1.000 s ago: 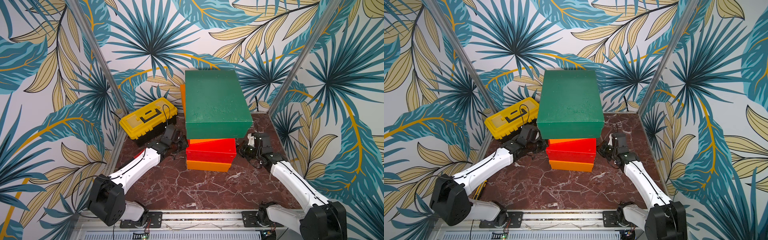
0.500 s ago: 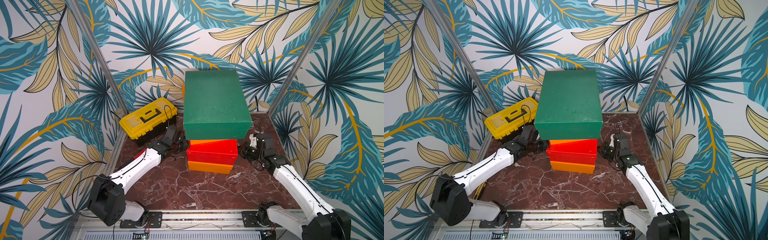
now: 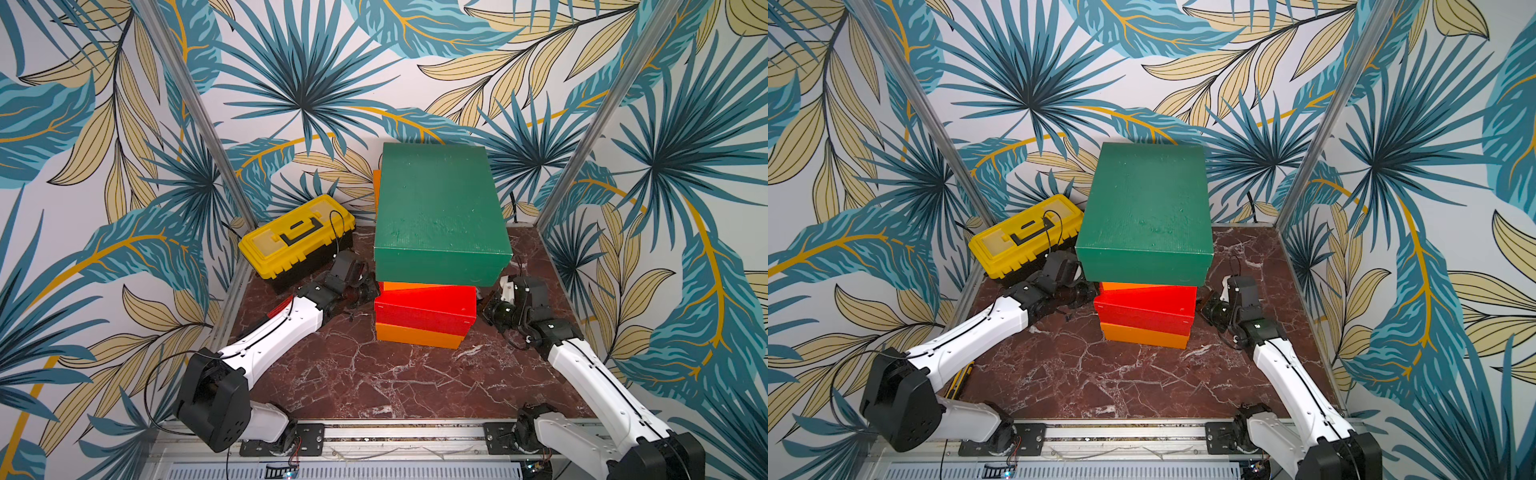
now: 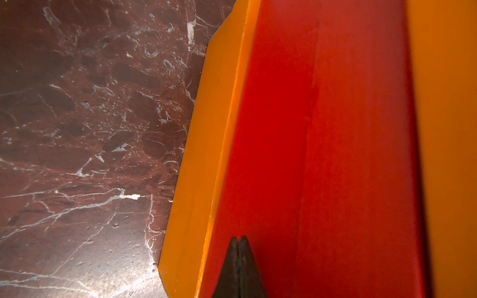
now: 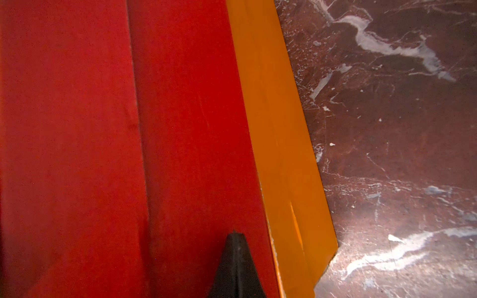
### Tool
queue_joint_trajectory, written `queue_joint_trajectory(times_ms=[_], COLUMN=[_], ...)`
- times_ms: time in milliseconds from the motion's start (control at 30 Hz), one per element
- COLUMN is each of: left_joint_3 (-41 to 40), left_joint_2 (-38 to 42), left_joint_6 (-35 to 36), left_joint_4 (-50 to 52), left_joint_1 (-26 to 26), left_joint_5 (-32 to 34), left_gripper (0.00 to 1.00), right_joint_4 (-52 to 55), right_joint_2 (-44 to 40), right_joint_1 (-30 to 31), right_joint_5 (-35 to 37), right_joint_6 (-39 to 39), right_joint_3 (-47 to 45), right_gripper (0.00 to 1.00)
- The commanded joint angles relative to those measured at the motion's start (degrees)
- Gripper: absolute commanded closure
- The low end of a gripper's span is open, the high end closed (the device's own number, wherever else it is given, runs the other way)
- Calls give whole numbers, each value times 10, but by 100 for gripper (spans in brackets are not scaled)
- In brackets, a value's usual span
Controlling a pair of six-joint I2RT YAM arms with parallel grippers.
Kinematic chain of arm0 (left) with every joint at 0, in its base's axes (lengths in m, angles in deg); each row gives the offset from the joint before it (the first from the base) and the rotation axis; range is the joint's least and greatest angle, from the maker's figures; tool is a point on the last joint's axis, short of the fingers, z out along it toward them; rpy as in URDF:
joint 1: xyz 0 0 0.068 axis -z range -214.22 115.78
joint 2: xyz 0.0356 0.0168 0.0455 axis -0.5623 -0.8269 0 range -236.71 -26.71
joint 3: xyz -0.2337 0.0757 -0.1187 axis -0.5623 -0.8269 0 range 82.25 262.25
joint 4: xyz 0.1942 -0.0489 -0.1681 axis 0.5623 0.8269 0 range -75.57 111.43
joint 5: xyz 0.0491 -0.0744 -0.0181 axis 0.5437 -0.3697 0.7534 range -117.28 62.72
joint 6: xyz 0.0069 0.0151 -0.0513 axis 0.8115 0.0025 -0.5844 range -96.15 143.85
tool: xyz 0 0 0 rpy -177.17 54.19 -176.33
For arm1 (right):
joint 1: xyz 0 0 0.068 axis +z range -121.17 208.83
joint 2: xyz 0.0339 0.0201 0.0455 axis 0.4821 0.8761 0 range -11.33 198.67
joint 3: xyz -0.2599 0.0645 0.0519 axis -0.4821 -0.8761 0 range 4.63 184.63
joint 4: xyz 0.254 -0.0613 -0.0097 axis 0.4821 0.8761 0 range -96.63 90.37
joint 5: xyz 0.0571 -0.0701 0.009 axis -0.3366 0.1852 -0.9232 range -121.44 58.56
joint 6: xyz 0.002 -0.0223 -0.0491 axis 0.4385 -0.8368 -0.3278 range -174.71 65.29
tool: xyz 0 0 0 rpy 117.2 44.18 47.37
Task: Stack the shoeboxes
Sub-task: Adjust the shoebox.
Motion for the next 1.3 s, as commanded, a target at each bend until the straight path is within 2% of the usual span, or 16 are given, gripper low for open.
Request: queue_joint_trajectory(times_ms=[0, 333, 667, 933, 1267], left_joint_3=[14, 14, 38, 28, 64], left_joint_2=[9, 26, 26, 25, 16], left_joint_6=[-11, -18, -18, -18, 6], left_joint_4=[-35, -35, -35, -34, 3], left_joint_1=[33, 40, 51, 54, 54], left_joint_5=[-59, -61, -63, -56, -32], left_gripper=[96, 97, 96, 96, 96], right_joint_4=[6, 7, 7, -23, -31], right_joint_2=[12, 54, 57, 60, 62], right_joint_1=[8, 7, 7, 7, 7], right_joint_5=[-16, -40, -53, -67, -63], right_joint_6=[-24, -27, -25, -6, -6], right_joint_3=[9, 61, 98, 51, 23], right_gripper=[100, 100, 100, 100, 100])
